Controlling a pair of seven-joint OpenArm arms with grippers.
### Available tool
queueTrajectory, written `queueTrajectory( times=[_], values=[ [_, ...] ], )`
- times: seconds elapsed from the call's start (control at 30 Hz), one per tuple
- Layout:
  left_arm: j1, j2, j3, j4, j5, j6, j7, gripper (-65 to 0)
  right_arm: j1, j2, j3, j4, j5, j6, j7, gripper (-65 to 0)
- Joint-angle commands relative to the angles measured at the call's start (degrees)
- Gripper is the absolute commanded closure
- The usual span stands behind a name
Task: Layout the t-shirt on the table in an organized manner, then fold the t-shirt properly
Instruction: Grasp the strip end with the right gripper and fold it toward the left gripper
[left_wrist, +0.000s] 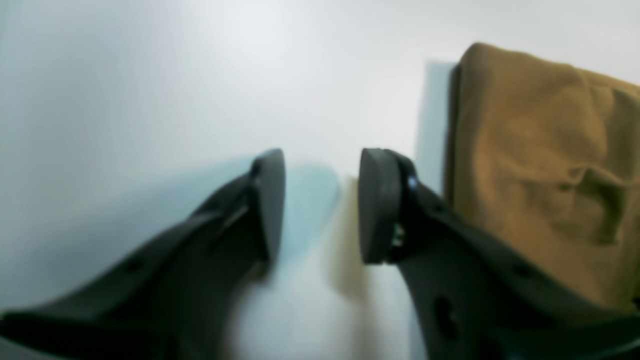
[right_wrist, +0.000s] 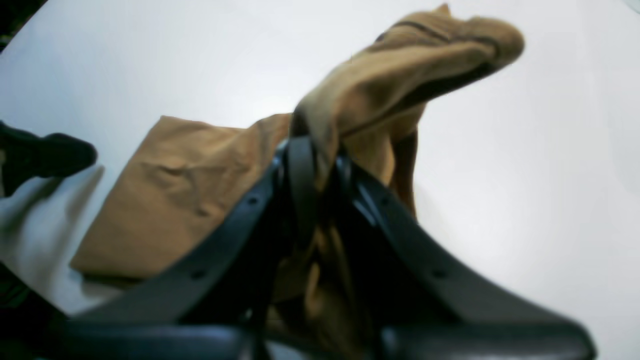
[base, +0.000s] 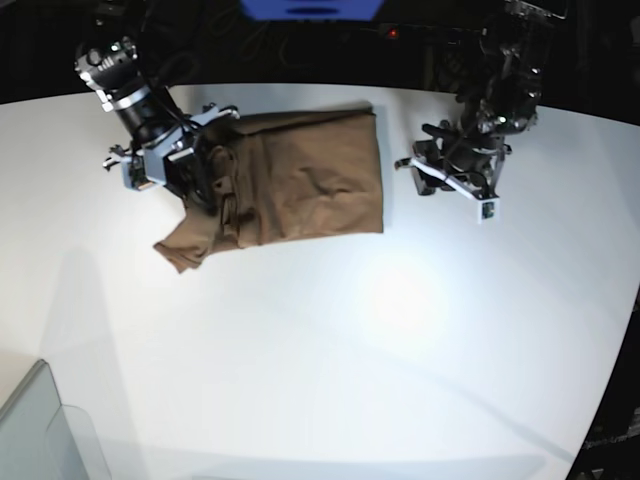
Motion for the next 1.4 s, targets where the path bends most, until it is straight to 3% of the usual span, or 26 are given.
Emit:
queueTrajectory(
  times=[0.0,0.1,0.37,0.53,0.83,0.93,1.13,1.37],
  values=[
    [-0.42,-0.17,-0.16,0.36,-0.19,0.01,-0.82,-14.9,0.11,0.15,-0.76,1.69,1.29,0.36,2.03,0.0],
    [-1.29,1.42,-0.16,-1.93,-0.19,0.01,-0.82,0.0,0.02,0.15,-3.04,2.31,1.29,0.36,2.03,0.0],
    [-5.43,5.64,0.46,-8.34,-0.19,-0.26,0.49,0.0,0.02,0.24,-11.57,2.75,1.11,0.36,1.68,0.0],
    [-6.66,5.9,0.28,-8.43,-0.19,-0.35,4.45,0.0,0.64,0.24,-17.11,2.48,1.02,0.36,1.59,0.0],
    [-6.39,5.37,0.02,-7.99,-0.19,-0.35,4.63,0.0,5.03,0.59,-22.03,-5.78,1.02,0.36,1.5,0.0],
    [-5.78,5.02,-0.16,-7.11,-0.19,-0.35,4.63,0.0,6.97,1.56,-21.95,-9.47,1.02,0.36,1.5,0.0],
    [-0.94,-0.61,-1.65,0.8,-0.19,-0.08,4.63,0.0,10.04,2.97,-22.3,-14.31,1.02,0.36,1.5,0.0],
    [6.97,-1.57,-12.73,5.55,-0.19,-0.43,4.63,0.0,12.24,2.7,-24.93,-14.75,1.02,0.36,-0.61,0.0]
  ],
)
